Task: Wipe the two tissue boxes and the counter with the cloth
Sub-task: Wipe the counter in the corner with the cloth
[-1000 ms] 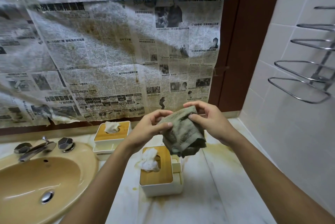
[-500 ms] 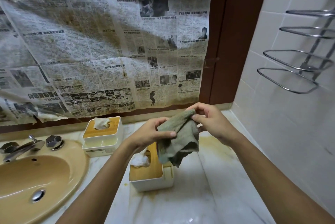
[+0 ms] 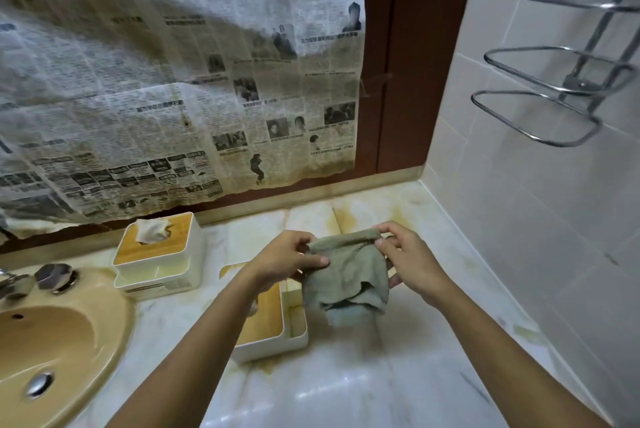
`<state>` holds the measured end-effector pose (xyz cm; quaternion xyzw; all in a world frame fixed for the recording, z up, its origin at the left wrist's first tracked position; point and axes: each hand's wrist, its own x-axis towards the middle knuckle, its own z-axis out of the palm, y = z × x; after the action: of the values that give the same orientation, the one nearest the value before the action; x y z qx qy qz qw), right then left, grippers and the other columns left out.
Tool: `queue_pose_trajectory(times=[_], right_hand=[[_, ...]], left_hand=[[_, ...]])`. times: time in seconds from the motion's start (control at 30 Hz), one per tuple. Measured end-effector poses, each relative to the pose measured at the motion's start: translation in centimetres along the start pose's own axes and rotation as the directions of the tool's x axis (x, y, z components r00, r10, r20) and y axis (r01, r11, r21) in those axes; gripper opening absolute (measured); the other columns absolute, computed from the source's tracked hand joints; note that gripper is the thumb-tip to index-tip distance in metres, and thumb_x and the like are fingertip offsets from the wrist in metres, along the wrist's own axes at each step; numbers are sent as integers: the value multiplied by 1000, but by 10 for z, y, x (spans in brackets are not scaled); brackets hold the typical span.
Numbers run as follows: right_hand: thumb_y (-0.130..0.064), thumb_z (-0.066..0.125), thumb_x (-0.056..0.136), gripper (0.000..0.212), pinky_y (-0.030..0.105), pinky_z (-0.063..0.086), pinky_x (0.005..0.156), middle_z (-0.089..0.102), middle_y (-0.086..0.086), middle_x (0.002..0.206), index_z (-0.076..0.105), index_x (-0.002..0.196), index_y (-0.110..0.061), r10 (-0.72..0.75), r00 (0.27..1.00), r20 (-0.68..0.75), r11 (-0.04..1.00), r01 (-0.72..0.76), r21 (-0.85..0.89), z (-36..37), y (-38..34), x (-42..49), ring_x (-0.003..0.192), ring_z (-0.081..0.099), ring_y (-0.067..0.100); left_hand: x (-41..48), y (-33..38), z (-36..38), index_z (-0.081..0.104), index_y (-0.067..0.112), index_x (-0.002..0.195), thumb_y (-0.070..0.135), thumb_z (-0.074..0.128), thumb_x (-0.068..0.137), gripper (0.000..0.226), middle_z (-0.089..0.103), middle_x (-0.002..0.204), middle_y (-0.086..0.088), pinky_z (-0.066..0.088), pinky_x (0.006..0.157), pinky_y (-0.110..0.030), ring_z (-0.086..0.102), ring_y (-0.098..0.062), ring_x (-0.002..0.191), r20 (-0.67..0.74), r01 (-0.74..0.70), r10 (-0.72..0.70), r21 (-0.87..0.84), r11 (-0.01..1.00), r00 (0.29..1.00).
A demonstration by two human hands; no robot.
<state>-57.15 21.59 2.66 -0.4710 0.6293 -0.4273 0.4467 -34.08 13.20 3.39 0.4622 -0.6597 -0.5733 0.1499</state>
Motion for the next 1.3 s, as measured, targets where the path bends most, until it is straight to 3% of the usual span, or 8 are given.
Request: queue_pose_trajectory(times=[0.13, 0.23, 0.47, 0.57, 0.67, 0.83, 0.97, 1.3], right_hand=[[-14, 54, 98, 18, 34, 57, 52, 73, 12, 87, 67, 100, -26, 115, 993, -37, 992, -117, -44, -18, 36, 18, 64, 69, 19], [-11, 54, 96, 33, 33, 55, 80, 67, 11, 111, 61, 125, -25, 107, 983, -150, 933, -152, -327, -26, 65, 43, 100, 67, 26], [-36, 41, 103, 57, 39, 16, 121, 22, 14, 162, 27, 157, -22, -18, 1000, -24, 666, -6, -746, 26, 119, 58, 150, 16, 29], [-51, 26, 104, 65, 49, -6, 122, -11, 10, 167, 0, 159, -29, 123, 991, -48, 591, -112, -799, 52, 134, 58, 153, -15, 29], [-49, 22, 105, 66, 50, -8, 122, -20, 10, 165, -8, 158, -23, 186, 969, -163, 575, -242, -782, 63, 136, 58, 152, -19, 28], [-31, 34, 102, 72, 57, -11, 120, -12, 24, 163, -7, 158, -11, 234, 928, -289, 466, -368, -805, 49, 138, 56, 152, -12, 37], [-41, 31, 103, 73, 51, -13, 121, -17, 24, 162, -7, 158, -11, 306, 875, -376, 609, -483, -629, 54, 136, 63, 151, -19, 36], [-54, 27, 101, 82, 44, -3, 124, 5, 20, 165, 6, 157, 1, 53, 906, -419, 499, -388, -775, 18, 159, 142, 154, 1, 31]], left_hand=[[47, -4, 23, 65, 5, 98, 10, 76, 85, 18, 68, 92, -14, 61, 74, -41, 69, -24, 84, 20, 80, -82, 96, 992, 996], [89, -10, 35, 61, 5, 114, 8, 70, 89, 27, 67, 103, -16, 60, 75, -39, 69, -24, 82, -25, 163, -161, 188, 969, 987], [148, -55, 14, 56, 12, 131, 32, 56, 98, 39, 55, 136, -12, 45, 97, -36, 54, -28, 120, -173, 204, -121, 619, 759, 977], [162, -77, -1, 43, 14, 145, 35, 48, 101, 49, 37, 152, -15, 36, 111, -46, 44, -37, 133, -148, 216, -158, 671, 709, 976], [175, -87, -9, 34, 18, 152, 35, 44, 104, 52, 19, 163, -13, 22, 119, -48, 25, -38, 146, -169, 210, -130, 660, 721, 977], [191, -93, -14, 8, 30, 158, 48, 35, 103, 64, -9, 166, -6, 5, 122, -54, -6, -34, 152, -64, 157, -159, 714, 682, 985], [197, -105, -21, -10, 39, 155, 59, 25, 101, 68, -27, 162, -1, -6, 121, -52, -21, -28, 150, -41, 194, -253, 762, 618, 967], [202, -113, -27, -28, 43, 147, 62, 20, 100, 70, -47, 151, 2, -18, 119, -49, -39, -26, 142, 53, 168, -351, 804, 570, 935]])
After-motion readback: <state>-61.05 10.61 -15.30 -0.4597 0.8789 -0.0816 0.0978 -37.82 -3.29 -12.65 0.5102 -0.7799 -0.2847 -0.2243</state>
